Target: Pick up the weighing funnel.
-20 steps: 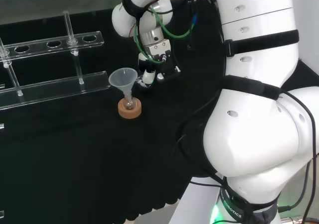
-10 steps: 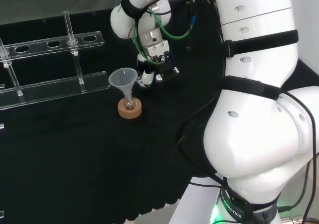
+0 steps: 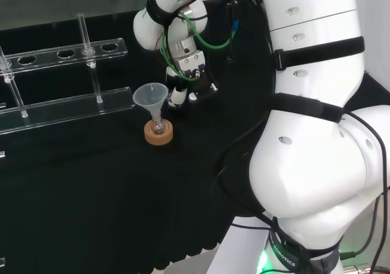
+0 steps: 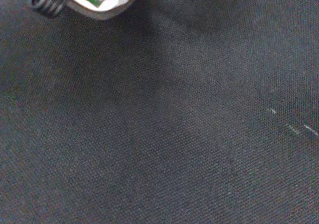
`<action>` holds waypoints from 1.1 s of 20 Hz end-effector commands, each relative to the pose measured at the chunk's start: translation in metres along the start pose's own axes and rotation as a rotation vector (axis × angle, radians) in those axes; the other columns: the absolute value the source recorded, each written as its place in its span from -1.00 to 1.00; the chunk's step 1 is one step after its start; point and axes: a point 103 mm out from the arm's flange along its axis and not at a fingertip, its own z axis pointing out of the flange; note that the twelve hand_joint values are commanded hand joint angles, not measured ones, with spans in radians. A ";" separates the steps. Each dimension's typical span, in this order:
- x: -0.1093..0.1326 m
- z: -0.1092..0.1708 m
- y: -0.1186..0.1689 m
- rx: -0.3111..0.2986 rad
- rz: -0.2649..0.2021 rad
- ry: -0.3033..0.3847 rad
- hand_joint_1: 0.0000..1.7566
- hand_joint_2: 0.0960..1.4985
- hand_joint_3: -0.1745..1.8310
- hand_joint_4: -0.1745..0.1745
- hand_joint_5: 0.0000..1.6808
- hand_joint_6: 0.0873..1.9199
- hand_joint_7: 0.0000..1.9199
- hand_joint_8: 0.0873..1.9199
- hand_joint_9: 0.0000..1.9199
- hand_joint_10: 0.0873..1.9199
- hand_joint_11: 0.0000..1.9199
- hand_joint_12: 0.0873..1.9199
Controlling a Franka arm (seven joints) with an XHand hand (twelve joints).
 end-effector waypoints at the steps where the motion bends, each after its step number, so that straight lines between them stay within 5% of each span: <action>1: -0.010 -0.006 -0.006 -0.038 0.039 0.005 0.28 -0.22 -0.18 1.00 0.55 -0.43 -0.38 -0.36 -0.09 -0.59 -0.35 0.21; 6: -0.021 -0.027 -0.013 -0.055 0.026 0.018 0.28 -0.20 -0.18 1.00 0.52 -0.38 -0.37 -0.37 -0.06 -0.62 -0.30 0.17; 22: -0.064 -0.086 -0.059 -0.060 0.126 -0.050 0.27 -0.17 -0.21 1.00 0.49 -0.34 -0.39 -0.37 -0.06 -0.66 -0.27 0.14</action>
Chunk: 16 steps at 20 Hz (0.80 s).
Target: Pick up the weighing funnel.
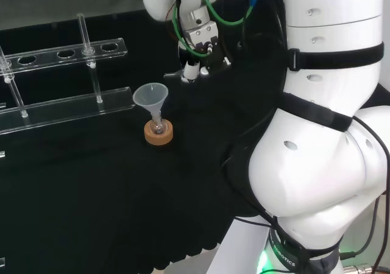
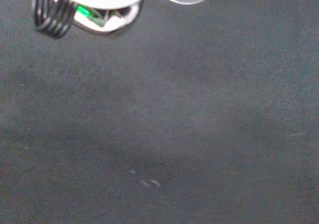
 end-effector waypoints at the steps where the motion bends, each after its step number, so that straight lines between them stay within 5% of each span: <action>1: -0.020 -0.018 -0.022 -0.006 0.043 -0.013 0.27 -0.17 -0.21 1.00 0.49 -0.34 -0.39 -0.37 -0.06 -0.66 -0.27 0.14; 16: -0.028 -0.069 -0.084 -0.053 0.109 -0.085 0.26 -0.15 -0.21 1.00 0.47 -0.31 -0.40 -0.37 -0.05 -0.66 -0.27 0.13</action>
